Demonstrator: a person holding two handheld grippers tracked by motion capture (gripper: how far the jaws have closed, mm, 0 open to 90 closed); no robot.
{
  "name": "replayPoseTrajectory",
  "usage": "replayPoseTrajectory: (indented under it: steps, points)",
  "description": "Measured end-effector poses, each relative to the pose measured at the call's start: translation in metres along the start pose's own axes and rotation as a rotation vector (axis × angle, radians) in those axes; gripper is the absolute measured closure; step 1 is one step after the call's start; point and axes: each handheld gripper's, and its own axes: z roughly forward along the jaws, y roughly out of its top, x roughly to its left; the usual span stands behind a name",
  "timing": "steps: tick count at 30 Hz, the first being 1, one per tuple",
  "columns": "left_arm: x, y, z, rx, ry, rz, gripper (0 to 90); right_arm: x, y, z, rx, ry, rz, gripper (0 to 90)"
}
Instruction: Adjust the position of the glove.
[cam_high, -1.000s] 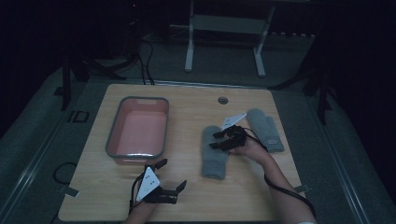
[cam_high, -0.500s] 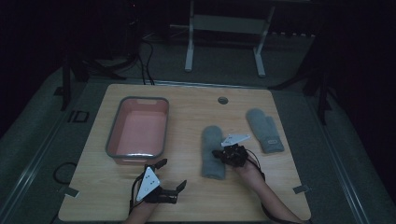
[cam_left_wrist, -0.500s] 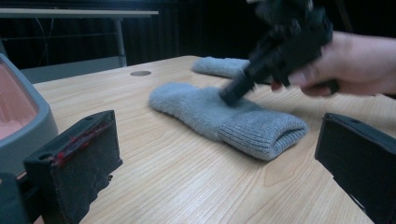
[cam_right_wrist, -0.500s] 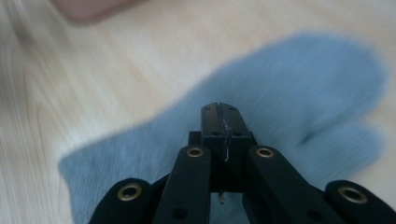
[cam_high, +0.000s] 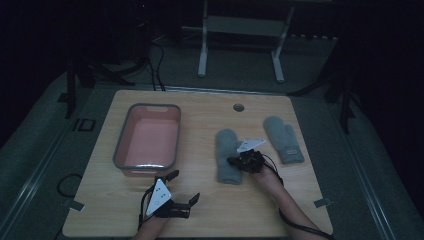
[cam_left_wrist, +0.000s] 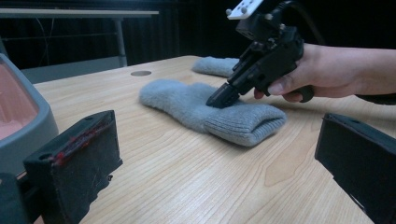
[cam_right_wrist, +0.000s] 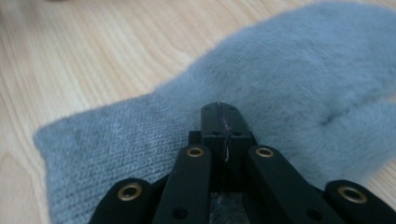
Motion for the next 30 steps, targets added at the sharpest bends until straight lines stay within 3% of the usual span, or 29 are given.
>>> replayPoseTrajectory:
  steps: [5,8,9,11,13,14,16,20,24,27,30]
  points:
    - [0.000,0.000,0.000,0.001,-0.001,0.001,0.3,0.000,0.002,-0.003,-0.014,0.017,0.026,89.7]
    - [0.000,0.000,0.000,0.000,-0.002,0.000,0.3,0.002,0.008,-0.017,-0.062,0.034,0.041,80.8]
    - [0.000,0.000,0.000,0.001,-0.002,0.001,0.2,0.002,0.010,-0.024,-0.085,0.021,0.042,79.3]
    - [0.000,0.000,0.000,0.001,-0.001,0.000,0.3,0.001,0.014,-0.039,-0.113,-0.018,0.038,65.8]
    - [0.000,0.000,0.000,-0.001,0.000,0.002,0.3,-0.003,0.016,-0.053,-0.135,-0.063,0.028,57.8]
    - [0.000,0.000,0.000,-0.003,-0.001,0.002,0.3,-0.006,0.016,-0.060,-0.135,-0.076,0.037,50.7]
    - [0.000,0.000,0.000,-0.002,0.000,0.001,0.3,-0.013,0.015,-0.075,-0.141,-0.111,0.072,48.4]
    - [0.000,0.000,0.000,-0.004,0.000,0.000,0.3,-0.023,0.004,-0.103,-0.206,-0.212,0.084,31.9]
    - [0.000,0.000,0.000,-0.003,0.001,0.002,0.3,-0.042,-0.012,-0.127,-0.259,-0.284,0.150,32.9]
    - [0.000,0.000,0.000,-0.004,0.002,0.002,0.3,-0.063,-0.023,-0.138,-0.235,-0.385,0.208,34.3]
    - [0.000,0.000,0.000,-0.004,0.002,0.002,0.3,-0.082,-0.031,-0.143,-0.212,-0.413,0.262,45.1]
